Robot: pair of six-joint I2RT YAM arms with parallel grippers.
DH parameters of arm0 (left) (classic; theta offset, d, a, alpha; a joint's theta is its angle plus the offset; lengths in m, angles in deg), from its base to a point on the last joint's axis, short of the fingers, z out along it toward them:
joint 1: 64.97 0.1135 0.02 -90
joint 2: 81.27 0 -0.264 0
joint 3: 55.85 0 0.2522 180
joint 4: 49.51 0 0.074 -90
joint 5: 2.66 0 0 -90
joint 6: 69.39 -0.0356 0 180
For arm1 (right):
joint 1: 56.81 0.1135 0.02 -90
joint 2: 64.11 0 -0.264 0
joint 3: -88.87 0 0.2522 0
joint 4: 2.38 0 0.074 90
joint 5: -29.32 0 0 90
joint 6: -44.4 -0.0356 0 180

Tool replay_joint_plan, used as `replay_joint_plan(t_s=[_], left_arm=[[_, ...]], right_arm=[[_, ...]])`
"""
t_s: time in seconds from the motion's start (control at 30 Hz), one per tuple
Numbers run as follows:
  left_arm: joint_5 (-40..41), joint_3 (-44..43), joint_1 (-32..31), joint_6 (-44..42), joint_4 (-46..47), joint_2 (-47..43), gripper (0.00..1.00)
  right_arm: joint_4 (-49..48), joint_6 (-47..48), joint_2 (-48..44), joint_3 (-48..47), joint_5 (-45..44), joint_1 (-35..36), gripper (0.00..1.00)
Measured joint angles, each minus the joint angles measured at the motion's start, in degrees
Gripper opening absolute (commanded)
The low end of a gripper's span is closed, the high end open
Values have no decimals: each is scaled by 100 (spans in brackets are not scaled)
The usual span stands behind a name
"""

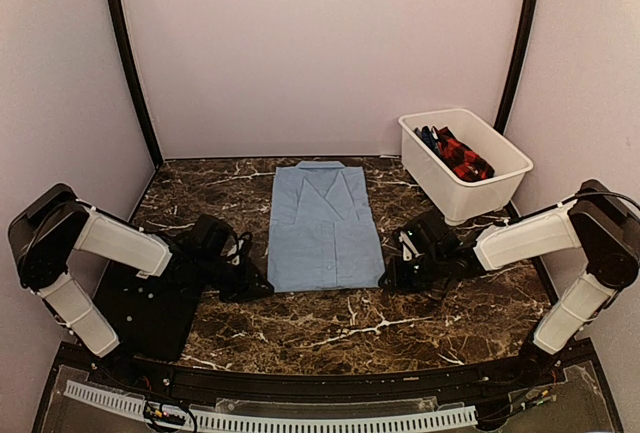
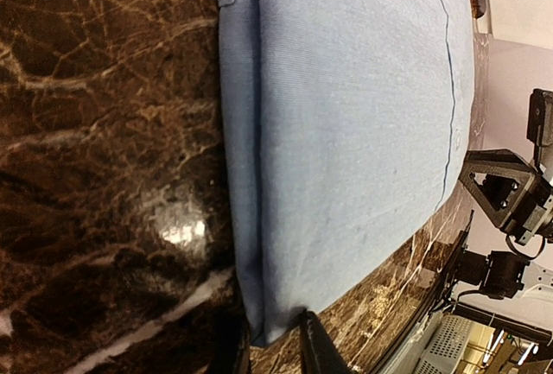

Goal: Fold and stack the long sleeve shirts
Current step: Pick up the 2/3-rectangle-folded shirt from the center of the board.

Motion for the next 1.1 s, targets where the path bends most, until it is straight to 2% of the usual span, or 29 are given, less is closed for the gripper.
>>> replay_joint_plan(t_s=[0.37,0.47,0.6,0.87,1.1], left_arm=[[26,-61,-20,94,55,127,7],[39,-90,-33,96,48,160,2],[48,-133,-50,101,28,197,0],[46,-155,-129,13,-208,98,0],[98,-7,-372,-28,-726,-726,0]], right_arm=[[-195,-90,-28,109,31,0,22],[-199,-98,-28,111,31,0,15],[-166,-125,-28,127,26,0,0],[-118,-179,-350,369,39,28,0],[85,-317,-1231,726,63,286,0]])
